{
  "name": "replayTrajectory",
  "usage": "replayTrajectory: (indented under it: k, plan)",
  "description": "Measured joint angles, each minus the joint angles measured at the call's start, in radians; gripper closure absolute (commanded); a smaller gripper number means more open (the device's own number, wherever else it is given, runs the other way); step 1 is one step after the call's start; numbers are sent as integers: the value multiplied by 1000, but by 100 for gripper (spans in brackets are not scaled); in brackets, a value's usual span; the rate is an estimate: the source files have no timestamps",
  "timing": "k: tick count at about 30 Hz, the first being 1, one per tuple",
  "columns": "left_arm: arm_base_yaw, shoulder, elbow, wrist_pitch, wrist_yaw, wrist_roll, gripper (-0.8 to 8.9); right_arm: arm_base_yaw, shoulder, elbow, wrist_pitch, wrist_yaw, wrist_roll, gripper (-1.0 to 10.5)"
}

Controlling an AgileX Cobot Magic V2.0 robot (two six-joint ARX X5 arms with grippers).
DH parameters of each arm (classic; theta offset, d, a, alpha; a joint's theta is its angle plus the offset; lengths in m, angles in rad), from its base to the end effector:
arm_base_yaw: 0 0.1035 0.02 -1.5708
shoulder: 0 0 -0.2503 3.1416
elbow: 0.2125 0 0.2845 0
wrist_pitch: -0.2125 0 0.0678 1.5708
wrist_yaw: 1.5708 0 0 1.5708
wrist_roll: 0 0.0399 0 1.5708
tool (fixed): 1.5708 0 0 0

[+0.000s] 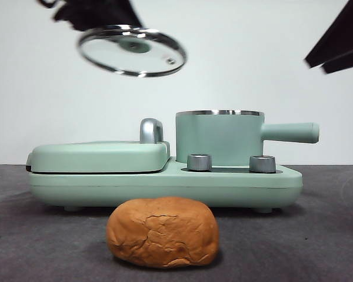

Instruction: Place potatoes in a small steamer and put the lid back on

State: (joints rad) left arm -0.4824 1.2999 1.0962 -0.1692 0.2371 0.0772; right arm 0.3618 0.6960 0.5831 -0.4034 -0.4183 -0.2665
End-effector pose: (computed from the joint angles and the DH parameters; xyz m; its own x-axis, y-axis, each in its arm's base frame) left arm 0.2940 -0.1645 0.3083 0.6930 -0.6280 -0.3541 0.6677 0.7443 -0.0135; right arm 0.1829 0.0865 0.2408 0.5995 0.6612 -0.4511 -0.7523 0.6578 -0.0356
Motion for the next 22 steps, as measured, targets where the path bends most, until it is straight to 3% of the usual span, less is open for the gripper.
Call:
replayTrajectory:
  k: [5, 14, 22]
  plan:
    - [44, -167, -115, -52, -11, -26, 804, 132, 91, 0, 0, 1, -23, 606]
    - [137, -360, -140, -235, -52, -29, 804, 322, 303, 0, 86, 4, -53, 606]
    - [201, -438, -140, -298, -52, -29, 804, 399, 517, 2, 229, 7, -79, 545]
